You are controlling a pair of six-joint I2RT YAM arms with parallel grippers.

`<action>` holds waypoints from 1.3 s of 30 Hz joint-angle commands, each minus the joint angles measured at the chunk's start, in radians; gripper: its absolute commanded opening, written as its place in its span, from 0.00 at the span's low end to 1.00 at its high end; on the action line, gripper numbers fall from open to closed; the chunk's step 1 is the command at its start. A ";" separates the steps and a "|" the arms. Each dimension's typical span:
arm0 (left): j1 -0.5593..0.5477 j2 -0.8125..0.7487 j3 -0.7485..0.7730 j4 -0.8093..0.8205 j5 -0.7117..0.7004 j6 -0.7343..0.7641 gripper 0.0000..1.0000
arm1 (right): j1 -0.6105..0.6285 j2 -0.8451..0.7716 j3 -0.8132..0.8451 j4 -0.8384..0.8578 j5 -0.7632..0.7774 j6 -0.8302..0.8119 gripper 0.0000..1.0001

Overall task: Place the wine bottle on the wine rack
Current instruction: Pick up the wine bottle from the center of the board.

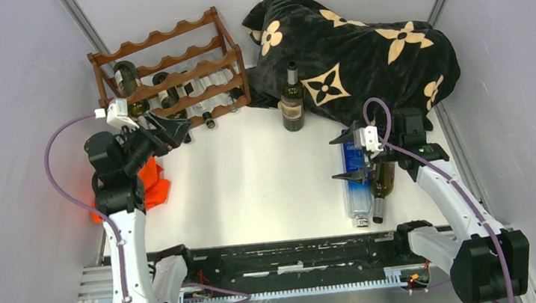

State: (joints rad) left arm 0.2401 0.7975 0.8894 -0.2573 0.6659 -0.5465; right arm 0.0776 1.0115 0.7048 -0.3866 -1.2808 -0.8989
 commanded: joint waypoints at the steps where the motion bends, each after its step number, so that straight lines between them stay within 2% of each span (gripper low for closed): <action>1: -0.077 0.087 0.087 0.097 0.022 -0.048 0.93 | -0.002 -0.015 -0.046 -0.055 -0.043 -0.145 0.98; 3: -0.206 0.161 0.171 0.027 -0.127 0.049 0.92 | -0.002 -0.012 -0.073 -0.009 -0.009 -0.111 0.98; 5: -0.382 0.267 0.280 -0.049 -0.307 0.153 0.92 | -0.002 -0.009 -0.081 -0.001 0.034 -0.109 0.98; 7: -0.482 0.395 0.419 -0.141 -0.438 0.268 0.92 | -0.004 -0.005 -0.080 -0.009 0.082 -0.114 0.98; 13: -0.510 0.755 0.827 -0.255 -0.554 0.404 0.92 | -0.003 0.011 -0.079 -0.036 0.117 -0.141 0.98; 18: -0.510 1.029 1.156 -0.284 -0.596 0.380 0.91 | -0.003 0.045 -0.062 -0.064 0.123 -0.154 0.98; 23: -0.510 1.227 1.370 -0.288 -0.628 0.355 0.92 | -0.002 0.049 -0.062 -0.068 0.120 -0.155 0.98; 30: -0.506 1.332 1.407 -0.231 -0.652 0.286 0.91 | -0.003 0.061 -0.062 -0.071 0.120 -0.158 0.98; 39: -0.507 1.385 1.405 -0.212 -0.551 0.226 0.78 | -0.003 0.063 -0.059 -0.087 0.115 -0.173 0.98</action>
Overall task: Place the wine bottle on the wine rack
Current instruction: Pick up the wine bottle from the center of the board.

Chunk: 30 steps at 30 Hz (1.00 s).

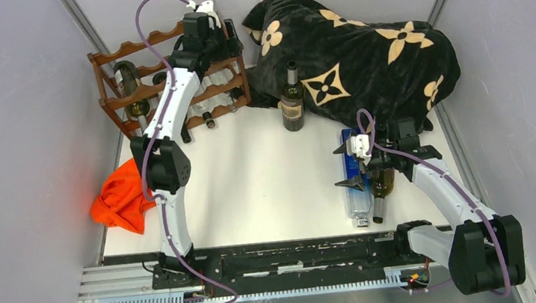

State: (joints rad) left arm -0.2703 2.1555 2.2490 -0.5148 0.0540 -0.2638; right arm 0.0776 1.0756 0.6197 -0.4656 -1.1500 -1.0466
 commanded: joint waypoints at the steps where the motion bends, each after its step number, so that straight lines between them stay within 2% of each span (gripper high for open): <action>1: 0.004 0.029 0.044 0.045 0.076 -0.064 0.77 | -0.004 0.000 0.026 -0.008 -0.016 -0.025 0.98; 14: -0.015 0.000 0.005 0.044 0.188 -0.068 0.59 | -0.002 -0.006 0.025 -0.007 -0.019 -0.029 0.98; 30: -0.049 -0.124 -0.113 0.042 0.240 -0.068 0.52 | -0.003 -0.020 0.024 -0.008 -0.029 -0.029 0.98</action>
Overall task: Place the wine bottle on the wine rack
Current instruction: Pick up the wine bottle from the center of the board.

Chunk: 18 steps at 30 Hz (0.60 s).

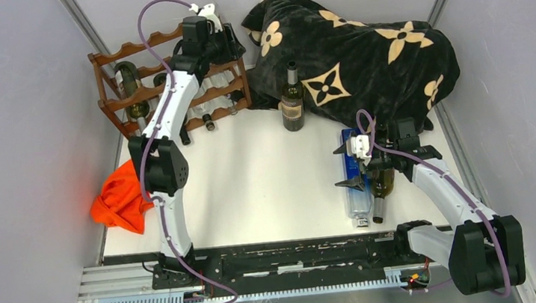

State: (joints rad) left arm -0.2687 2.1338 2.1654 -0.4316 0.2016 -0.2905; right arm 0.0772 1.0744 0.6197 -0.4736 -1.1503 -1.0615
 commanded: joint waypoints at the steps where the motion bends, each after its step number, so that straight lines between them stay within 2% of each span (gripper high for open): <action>1: -0.055 -0.111 -0.038 -0.041 0.090 -0.040 0.52 | -0.002 -0.020 0.023 0.000 -0.031 -0.014 0.98; 18: -0.127 -0.220 -0.192 -0.070 0.052 -0.040 0.53 | -0.003 -0.044 0.025 -0.008 -0.048 -0.016 0.98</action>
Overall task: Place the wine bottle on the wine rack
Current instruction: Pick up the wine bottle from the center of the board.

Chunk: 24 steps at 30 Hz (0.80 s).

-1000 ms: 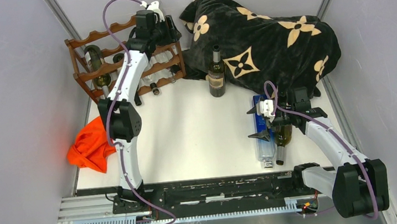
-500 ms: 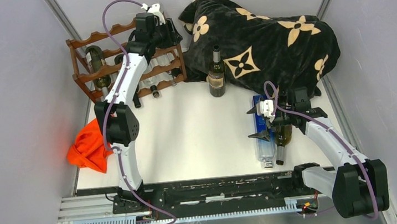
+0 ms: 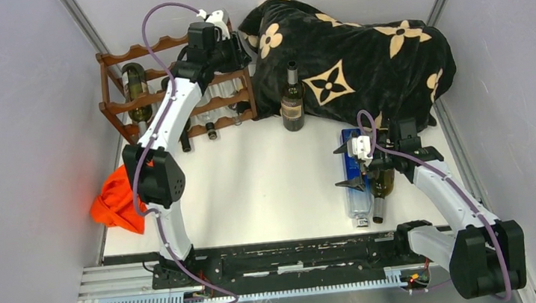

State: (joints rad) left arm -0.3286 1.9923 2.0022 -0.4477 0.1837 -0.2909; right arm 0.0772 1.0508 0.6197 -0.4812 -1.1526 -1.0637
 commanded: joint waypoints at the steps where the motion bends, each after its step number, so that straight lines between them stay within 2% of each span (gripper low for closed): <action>1: -0.067 -0.079 -0.032 -0.055 0.056 -0.039 0.54 | -0.003 -0.022 0.025 -0.001 -0.047 -0.013 0.98; 3: -0.067 -0.082 -0.024 -0.064 0.023 -0.031 0.58 | -0.002 -0.024 0.023 0.000 -0.048 -0.016 0.98; 9: -0.065 -0.135 0.014 -0.059 -0.105 -0.003 0.79 | -0.002 -0.029 0.022 0.001 -0.048 -0.017 0.98; 13: -0.067 -0.194 -0.008 -0.041 -0.077 0.032 0.82 | -0.003 -0.031 0.020 0.002 -0.050 -0.017 0.98; 16: -0.067 -0.264 -0.101 0.009 0.029 0.033 0.83 | -0.003 -0.031 0.020 0.003 -0.047 -0.019 0.98; 20: -0.100 -0.390 -0.295 0.160 0.153 -0.033 0.83 | -0.002 -0.026 0.018 0.004 -0.048 -0.018 0.98; 23: -0.181 -0.450 -0.413 0.237 0.114 -0.022 0.86 | -0.003 -0.018 0.017 0.004 -0.053 -0.018 0.98; 24: -0.212 -0.460 -0.441 0.247 0.054 0.015 0.88 | -0.004 -0.015 0.017 0.004 -0.052 -0.016 0.98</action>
State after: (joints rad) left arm -0.4438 1.5871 1.6531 -0.3412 0.2474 -0.2943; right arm 0.0772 1.0370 0.6197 -0.4873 -1.1706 -1.0645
